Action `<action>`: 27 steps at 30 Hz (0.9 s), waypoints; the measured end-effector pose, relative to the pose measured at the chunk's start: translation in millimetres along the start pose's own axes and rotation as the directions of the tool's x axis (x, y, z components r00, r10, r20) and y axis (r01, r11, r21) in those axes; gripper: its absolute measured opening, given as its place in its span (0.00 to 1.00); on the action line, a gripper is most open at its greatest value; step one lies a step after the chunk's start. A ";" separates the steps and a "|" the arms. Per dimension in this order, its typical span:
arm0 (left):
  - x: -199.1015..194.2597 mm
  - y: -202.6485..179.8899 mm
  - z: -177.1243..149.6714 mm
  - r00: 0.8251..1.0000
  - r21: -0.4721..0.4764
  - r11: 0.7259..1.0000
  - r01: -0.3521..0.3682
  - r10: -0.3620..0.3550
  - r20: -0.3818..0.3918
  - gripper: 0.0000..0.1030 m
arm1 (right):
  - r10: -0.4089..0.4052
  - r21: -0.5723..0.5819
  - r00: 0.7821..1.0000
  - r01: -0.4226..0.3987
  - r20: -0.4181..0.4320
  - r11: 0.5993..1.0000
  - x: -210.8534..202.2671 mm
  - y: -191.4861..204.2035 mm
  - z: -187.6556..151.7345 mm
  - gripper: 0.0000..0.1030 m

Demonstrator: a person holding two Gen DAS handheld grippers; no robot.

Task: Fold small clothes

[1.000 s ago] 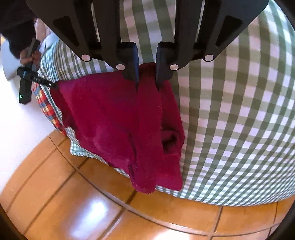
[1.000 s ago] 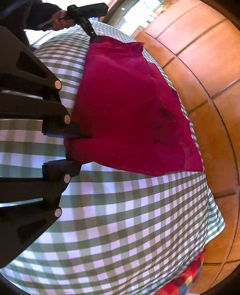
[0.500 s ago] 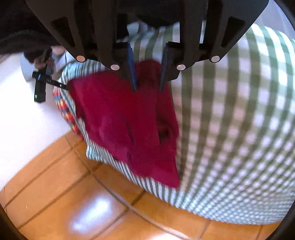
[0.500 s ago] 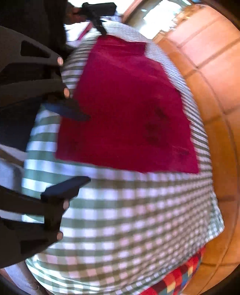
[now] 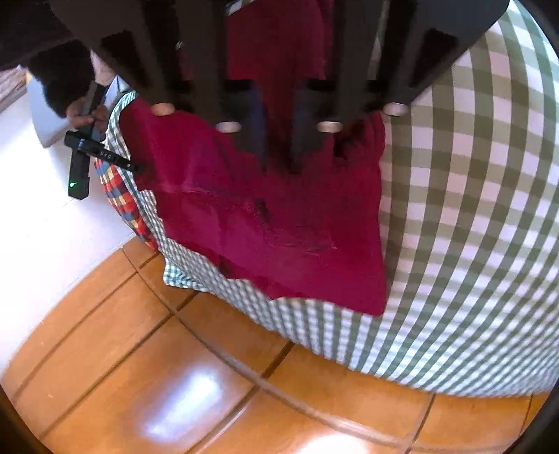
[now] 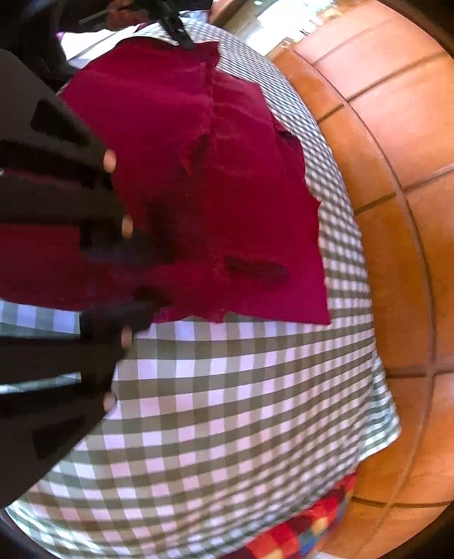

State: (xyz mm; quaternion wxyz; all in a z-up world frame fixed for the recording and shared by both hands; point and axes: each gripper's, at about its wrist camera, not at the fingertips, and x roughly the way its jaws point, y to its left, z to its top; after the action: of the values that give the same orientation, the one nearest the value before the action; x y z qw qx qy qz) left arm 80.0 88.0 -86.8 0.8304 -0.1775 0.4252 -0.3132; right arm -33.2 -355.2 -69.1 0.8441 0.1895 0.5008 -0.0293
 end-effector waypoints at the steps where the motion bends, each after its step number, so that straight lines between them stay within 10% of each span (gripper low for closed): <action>1: -5.6 -4.2 -2.2 1.000 0.016 1.000 0.014 -0.014 0.014 0.07 | 0.000 -0.016 1.000 0.000 0.009 1.000 -5.7 2.5 -1.2 0.09; 15: -27.8 -19.6 89.7 0.978 0.067 0.994 -0.083 0.068 0.197 0.06 | 0.003 -0.017 0.982 0.001 0.191 1.000 -24.3 10.2 90.2 0.09; 27: 89.8 37.9 151.5 0.963 -0.011 0.963 -0.268 0.268 -0.018 0.07 | -0.105 0.135 0.994 0.105 -0.007 0.985 109.6 -30.0 127.5 0.11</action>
State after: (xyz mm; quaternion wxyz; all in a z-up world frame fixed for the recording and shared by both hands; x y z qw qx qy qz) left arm 257.5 60.2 -74.3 0.8604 -0.1212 0.4543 -0.1967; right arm 120.4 -412.1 -117.3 0.8267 0.2196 0.5069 -0.1074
